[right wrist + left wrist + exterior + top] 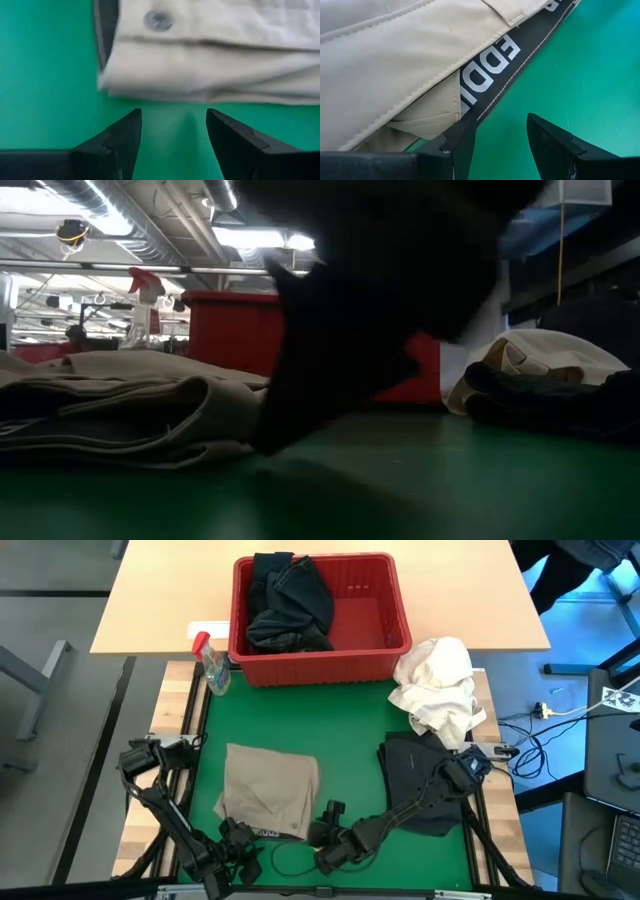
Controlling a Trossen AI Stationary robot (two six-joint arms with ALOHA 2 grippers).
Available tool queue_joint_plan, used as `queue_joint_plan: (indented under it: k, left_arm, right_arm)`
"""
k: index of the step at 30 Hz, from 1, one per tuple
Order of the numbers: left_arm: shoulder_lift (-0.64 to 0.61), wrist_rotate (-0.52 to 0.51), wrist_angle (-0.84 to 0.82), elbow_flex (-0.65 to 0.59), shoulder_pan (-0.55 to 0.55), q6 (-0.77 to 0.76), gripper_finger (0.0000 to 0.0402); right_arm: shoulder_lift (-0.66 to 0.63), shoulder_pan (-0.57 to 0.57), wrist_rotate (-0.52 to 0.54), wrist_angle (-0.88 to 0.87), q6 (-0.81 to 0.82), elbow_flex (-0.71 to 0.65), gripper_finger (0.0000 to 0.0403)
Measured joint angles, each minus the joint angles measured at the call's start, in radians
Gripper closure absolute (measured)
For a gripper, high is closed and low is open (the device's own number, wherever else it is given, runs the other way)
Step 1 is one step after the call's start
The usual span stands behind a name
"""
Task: Fold Laundry from Bin
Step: Fold the brown shorts
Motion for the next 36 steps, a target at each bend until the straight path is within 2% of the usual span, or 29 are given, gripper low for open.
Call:
queue_joint_plan:
  k: [6,10,14,19,27,31,36]
  left_arm:
    - [-0.001,0.010,0.000,0.000,-0.004,-0.007,0.0230]
    - [-0.002,0.014,0.001,0.000,-0.004,-0.007,0.0230]
    - [-0.002,0.016,0.002,0.000,-0.004,-0.005,0.0230]
    - [-0.006,0.022,0.002,0.000,-0.006,0.001,0.0230]
    - [-0.121,0.097,-0.029,0.000,-0.031,0.008,0.0230]
    - [-0.134,0.050,-0.054,0.000,-0.052,-0.049,0.0230]
    - [-0.123,0.058,-0.160,0.000,-0.042,-0.164,0.0230]
  right_arm:
    - [0.002,-0.037,0.021,0.048,0.003,0.000,0.0181]
    - [0.002,-0.053,-0.019,0.064,-0.008,0.000,0.0181]
    - [0.010,-0.052,0.003,0.123,-0.037,0.000,0.0181]
    - [0.040,-0.053,-0.019,0.191,-0.041,0.004,0.0181]
    - [0.069,-0.057,-0.034,0.208,-0.034,0.004,0.0181]
    - [0.069,-0.058,-0.039,0.217,-0.038,0.005,0.0181]
    - [0.070,-0.058,-0.040,0.215,-0.042,0.005,0.0181]
